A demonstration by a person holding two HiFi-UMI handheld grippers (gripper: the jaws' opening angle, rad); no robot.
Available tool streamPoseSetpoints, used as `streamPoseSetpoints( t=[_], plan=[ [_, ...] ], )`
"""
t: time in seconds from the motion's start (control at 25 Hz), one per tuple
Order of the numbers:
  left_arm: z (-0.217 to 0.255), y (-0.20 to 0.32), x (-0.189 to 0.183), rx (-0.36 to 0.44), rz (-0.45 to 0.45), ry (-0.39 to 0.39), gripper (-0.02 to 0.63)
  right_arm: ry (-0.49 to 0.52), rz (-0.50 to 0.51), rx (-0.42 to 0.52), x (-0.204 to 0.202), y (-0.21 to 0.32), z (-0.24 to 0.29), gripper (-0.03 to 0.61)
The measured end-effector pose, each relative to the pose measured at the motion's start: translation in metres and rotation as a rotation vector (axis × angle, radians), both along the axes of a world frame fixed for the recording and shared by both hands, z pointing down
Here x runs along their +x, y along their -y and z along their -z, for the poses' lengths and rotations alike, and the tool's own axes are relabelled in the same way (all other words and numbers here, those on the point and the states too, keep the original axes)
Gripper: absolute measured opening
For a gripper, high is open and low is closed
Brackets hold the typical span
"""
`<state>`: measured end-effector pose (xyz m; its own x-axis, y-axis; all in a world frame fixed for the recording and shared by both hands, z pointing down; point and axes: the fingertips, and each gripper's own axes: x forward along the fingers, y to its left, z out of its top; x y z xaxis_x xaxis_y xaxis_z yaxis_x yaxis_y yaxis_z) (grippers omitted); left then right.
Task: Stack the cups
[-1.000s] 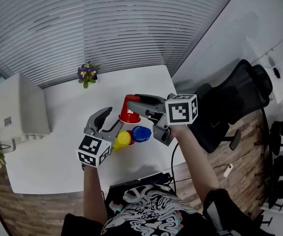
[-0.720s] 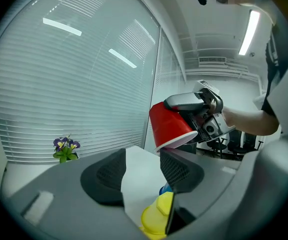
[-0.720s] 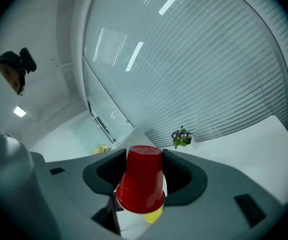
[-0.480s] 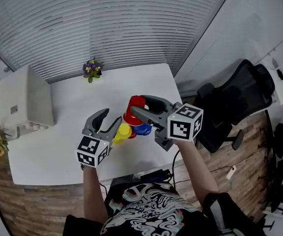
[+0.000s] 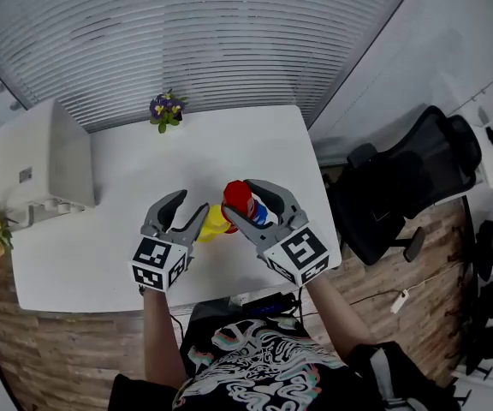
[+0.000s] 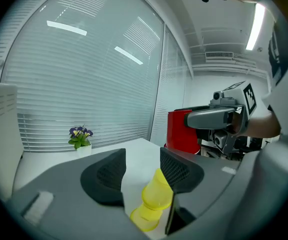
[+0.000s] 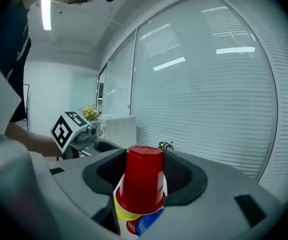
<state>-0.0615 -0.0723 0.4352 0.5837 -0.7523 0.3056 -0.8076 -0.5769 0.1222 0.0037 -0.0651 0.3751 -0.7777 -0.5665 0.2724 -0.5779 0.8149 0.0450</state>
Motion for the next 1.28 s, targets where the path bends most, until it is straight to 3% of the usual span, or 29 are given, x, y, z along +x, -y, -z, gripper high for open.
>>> streamPoseSetpoints(
  t=[0.44, 0.76, 1.28],
  plan=[
    [-0.007, -0.003, -0.008, -0.021, 0.001, -0.080, 0.205, 0.036, -0.103, 0.020, 0.010, 0.002, -0.023, 0.233],
    [-0.012, -0.003, -0.014, -0.029, 0.014, -0.117, 0.202, 0.063, -0.083, 0.058, 0.002, 0.001, -0.029, 0.233],
    [-0.020, -0.004, -0.016, -0.048, 0.018, -0.114, 0.202, 0.051, -0.094, 0.068, 0.002, -0.001, -0.037, 0.235]
  ],
)
